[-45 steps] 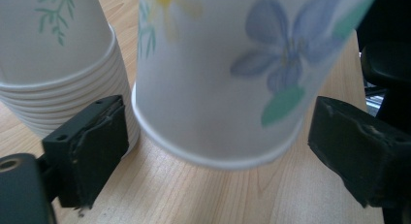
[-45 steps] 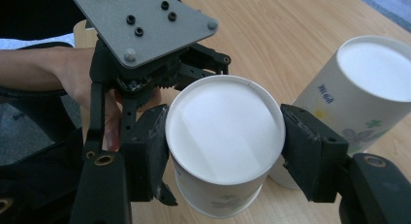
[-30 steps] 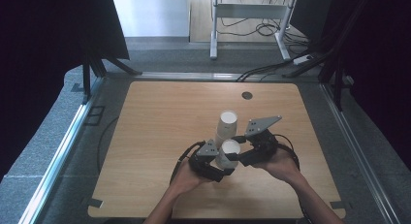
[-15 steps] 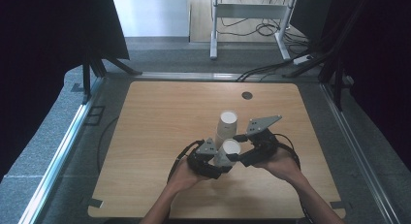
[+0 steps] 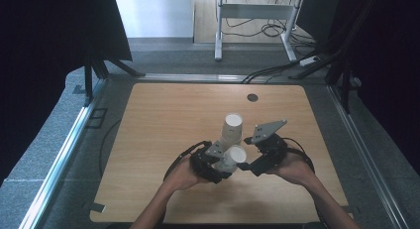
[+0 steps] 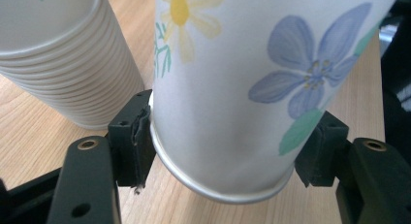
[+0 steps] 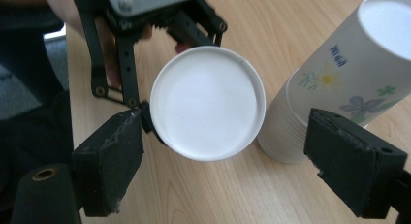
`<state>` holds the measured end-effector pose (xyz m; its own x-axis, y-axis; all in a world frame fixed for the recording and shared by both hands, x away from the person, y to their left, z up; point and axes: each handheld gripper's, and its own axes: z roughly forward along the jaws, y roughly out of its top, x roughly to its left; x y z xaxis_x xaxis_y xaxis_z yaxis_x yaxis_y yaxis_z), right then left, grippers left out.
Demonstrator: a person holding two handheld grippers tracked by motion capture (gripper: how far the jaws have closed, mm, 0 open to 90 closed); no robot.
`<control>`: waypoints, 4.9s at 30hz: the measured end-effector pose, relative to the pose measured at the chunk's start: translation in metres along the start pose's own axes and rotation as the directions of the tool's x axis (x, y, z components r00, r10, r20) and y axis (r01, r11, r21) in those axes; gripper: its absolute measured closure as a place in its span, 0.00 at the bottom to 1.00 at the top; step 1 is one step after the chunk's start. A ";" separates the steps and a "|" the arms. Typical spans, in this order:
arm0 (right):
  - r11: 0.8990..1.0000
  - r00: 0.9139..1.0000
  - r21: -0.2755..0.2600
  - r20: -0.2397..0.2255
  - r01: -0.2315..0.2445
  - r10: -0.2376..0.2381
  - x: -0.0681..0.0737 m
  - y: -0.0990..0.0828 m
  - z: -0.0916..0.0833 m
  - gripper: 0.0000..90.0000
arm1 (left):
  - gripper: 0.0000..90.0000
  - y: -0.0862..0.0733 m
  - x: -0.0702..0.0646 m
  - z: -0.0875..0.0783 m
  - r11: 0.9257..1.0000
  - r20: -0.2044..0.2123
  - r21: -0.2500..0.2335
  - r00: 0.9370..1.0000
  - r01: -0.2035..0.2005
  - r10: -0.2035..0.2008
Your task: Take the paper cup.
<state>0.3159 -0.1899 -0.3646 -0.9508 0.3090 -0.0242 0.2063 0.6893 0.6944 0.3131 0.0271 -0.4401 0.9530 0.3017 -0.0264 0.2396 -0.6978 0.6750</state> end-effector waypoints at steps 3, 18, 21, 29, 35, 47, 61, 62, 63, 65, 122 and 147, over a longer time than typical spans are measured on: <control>0.999 1.000 0.025 -0.008 0.022 -0.021 0.002 -0.001 0.002 0.15 | 0.38 0.004 -0.001 -0.001 0.998 0.003 0.049 1.000 -0.026 0.026; 0.982 0.991 0.145 -0.071 0.120 -0.111 0.011 0.001 0.025 0.22 | 0.37 0.023 -0.009 0.000 0.966 0.050 0.213 0.989 -0.150 0.142; 0.979 0.989 0.157 -0.086 0.131 -0.118 0.012 0.000 0.029 0.24 | 0.37 0.025 -0.009 0.000 0.960 0.056 0.227 0.986 -0.163 0.154; 0.973 0.987 0.178 -0.102 0.144 -0.127 0.015 -0.001 0.035 0.31 | 0.37 0.027 -0.015 0.009 0.969 0.031 0.217 0.993 -0.118 0.114; 0.969 0.985 0.194 -0.109 0.150 -0.131 0.017 -0.001 0.039 0.37 | 0.37 0.029 -0.017 0.011 0.962 0.046 0.236 0.990 -0.137 0.130; 0.977 0.988 0.171 -0.105 0.129 -0.112 0.014 -0.006 0.032 0.40 | 0.23 0.027 -0.011 0.005 0.967 0.071 0.206 0.988 -0.149 0.137; 0.999 0.994 0.023 -0.103 0.035 -0.032 0.004 -0.014 0.010 0.40 | 0.15 0.018 -0.001 -0.020 0.996 0.056 0.000 0.995 -0.084 0.084; 0.999 0.994 0.016 -0.101 0.037 -0.035 0.003 -0.014 0.009 0.40 | 0.15 0.017 -0.001 -0.022 0.997 0.062 -0.019 0.995 -0.074 0.076; 1.000 0.994 0.004 -0.101 0.031 -0.031 0.003 -0.015 0.008 0.40 | 0.15 0.016 0.000 -0.023 0.997 0.068 -0.035 0.995 -0.073 0.075; 1.000 0.994 -0.015 -0.102 0.025 -0.027 0.003 -0.017 0.006 0.40 | 0.15 0.014 -0.001 -0.025 0.996 0.073 -0.077 0.996 -0.042 0.048; 0.995 0.984 -0.095 -0.175 0.011 -0.028 0.001 -0.032 0.006 0.26 | 0.39 -0.001 0.001 -0.024 0.971 0.178 -0.230 0.978 -0.063 0.105; 0.968 0.980 0.154 -0.023 0.200 -0.199 0.015 -0.015 0.022 0.18 | 0.39 0.034 0.008 -0.035 0.971 0.134 0.215 0.988 -0.101 0.073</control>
<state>0.3036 -0.1814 -0.3908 -0.9778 0.1509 -0.1453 0.0455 0.8299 0.5561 0.3219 0.0284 -0.3922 0.9841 0.1605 -0.0757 0.1767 -0.8477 0.5001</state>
